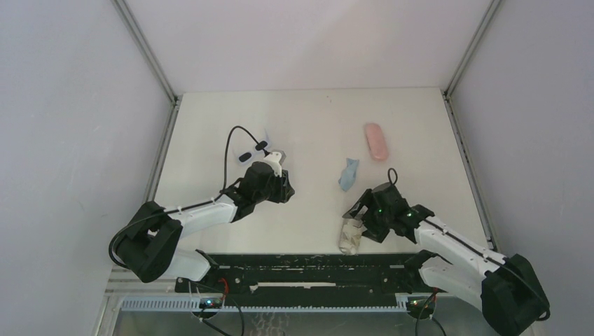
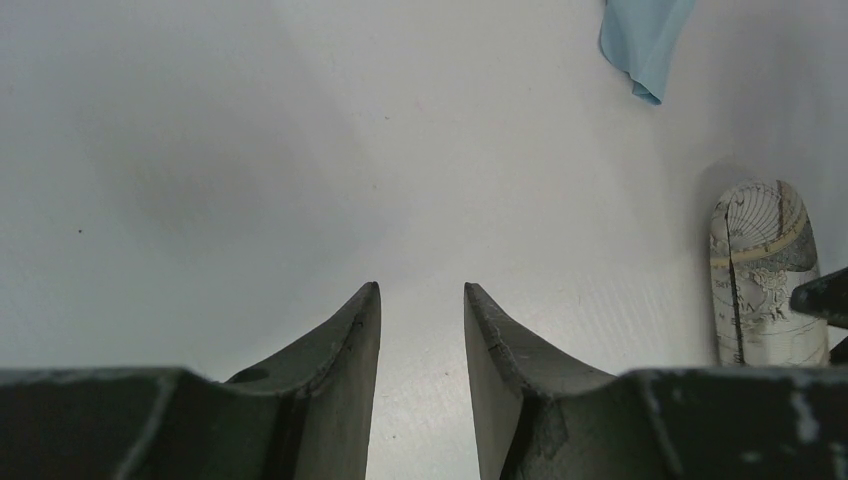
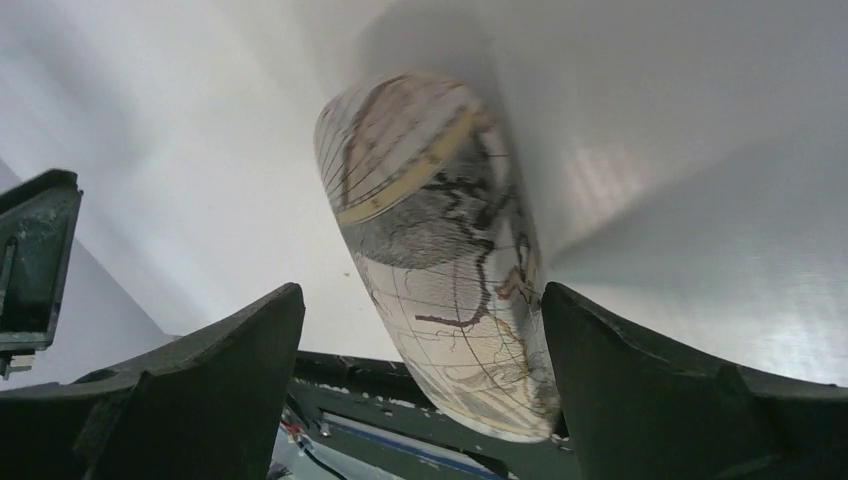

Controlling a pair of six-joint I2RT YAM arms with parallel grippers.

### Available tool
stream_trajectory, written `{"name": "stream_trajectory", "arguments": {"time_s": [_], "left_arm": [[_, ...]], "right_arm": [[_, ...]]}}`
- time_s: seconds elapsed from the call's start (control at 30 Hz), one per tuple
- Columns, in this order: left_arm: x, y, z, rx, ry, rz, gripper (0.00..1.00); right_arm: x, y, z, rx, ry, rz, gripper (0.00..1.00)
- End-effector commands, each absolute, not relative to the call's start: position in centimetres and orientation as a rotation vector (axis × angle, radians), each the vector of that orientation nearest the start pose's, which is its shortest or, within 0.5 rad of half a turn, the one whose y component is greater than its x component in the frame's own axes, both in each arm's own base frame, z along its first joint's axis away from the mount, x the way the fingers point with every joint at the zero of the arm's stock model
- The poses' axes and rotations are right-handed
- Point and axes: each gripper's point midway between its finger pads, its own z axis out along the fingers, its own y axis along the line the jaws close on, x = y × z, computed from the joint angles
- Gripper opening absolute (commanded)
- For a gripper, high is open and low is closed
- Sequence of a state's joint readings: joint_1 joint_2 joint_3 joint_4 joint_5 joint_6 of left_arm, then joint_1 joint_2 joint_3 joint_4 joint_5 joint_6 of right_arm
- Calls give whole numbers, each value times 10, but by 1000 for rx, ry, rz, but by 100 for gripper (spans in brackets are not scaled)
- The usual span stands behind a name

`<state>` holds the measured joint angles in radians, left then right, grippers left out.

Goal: Organize the sunglasses
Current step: Move the sunglasses case to the center of the board.

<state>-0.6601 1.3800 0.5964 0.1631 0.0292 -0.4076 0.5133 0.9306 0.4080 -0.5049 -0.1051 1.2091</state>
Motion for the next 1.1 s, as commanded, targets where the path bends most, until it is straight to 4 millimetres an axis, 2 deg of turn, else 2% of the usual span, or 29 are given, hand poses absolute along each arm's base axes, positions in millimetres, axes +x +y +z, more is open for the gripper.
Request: {"name": "stream_trajectory", "arguments": {"time_s": [0.0, 0.13, 0.3, 0.53, 0.87, 0.97, 1.07], "left_arm": [[282, -241, 79, 288, 2197, -625, 40], [282, -240, 80, 286, 2193, -620, 40], [282, -238, 82, 285, 2187, -616, 40], [282, -239, 83, 290, 2187, -620, 40], [283, -238, 84, 289, 2184, -611, 40], [282, -238, 83, 291, 2187, -612, 40], [282, -238, 83, 290, 2186, -612, 40]], "right_arm": [[183, 188, 55, 941, 2539, 763, 87], [190, 179, 50, 833, 2566, 584, 88], [187, 161, 49, 681, 2624, 387, 84], [176, 176, 43, 527, 2754, 326, 78], [169, 180, 41, 176, 2846, 12, 78], [168, 184, 39, 82, 2864, -16, 74], [167, 187, 37, 33, 2882, -29, 65]]}}
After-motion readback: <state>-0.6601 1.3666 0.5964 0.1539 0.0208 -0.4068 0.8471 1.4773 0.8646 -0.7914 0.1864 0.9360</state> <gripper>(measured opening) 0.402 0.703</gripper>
